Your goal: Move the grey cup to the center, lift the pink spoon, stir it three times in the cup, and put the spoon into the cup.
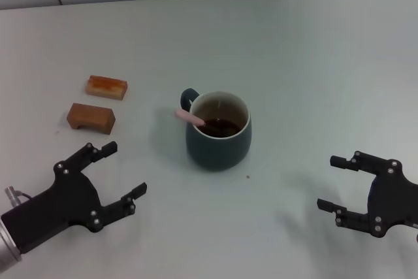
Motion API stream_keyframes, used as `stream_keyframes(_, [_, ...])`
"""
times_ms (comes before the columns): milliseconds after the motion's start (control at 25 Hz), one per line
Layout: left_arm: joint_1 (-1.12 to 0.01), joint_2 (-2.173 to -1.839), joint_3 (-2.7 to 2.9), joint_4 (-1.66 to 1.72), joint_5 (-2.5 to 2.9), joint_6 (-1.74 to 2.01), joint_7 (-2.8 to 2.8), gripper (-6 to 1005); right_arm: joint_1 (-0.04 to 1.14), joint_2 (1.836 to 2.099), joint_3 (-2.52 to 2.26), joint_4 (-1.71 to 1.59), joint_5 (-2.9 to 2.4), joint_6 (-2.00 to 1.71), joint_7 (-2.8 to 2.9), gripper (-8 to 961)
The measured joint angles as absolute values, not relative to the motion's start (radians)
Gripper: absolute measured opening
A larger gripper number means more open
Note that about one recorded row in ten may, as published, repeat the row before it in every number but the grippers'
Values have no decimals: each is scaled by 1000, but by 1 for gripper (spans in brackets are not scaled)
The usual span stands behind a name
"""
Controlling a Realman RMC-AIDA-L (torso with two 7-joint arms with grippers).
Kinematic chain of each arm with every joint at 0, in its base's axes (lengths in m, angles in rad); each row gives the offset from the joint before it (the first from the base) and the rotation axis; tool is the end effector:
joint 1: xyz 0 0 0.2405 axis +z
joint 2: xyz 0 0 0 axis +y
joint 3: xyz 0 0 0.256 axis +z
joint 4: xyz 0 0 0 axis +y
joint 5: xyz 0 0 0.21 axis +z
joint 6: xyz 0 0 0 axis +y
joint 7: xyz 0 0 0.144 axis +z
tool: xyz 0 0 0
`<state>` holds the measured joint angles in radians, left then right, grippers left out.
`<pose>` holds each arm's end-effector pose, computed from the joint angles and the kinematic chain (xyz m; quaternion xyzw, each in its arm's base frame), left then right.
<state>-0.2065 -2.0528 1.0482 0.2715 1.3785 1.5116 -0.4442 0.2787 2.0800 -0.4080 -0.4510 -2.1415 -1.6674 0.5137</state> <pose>-0.3324 0.2169 -0.0431 -0.9100 -0.0724 -0.2821 0.2950 0.3436 0.2200 -0.0159 -0.9440 0.0274 0.2253 0.2396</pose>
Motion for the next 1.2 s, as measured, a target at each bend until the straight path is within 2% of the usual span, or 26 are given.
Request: stream_keyframes(1200, [-180,-2059,1063,323,1493,1515,-443,842,285,2078,-407,-445,-2140,-1655,514,743])
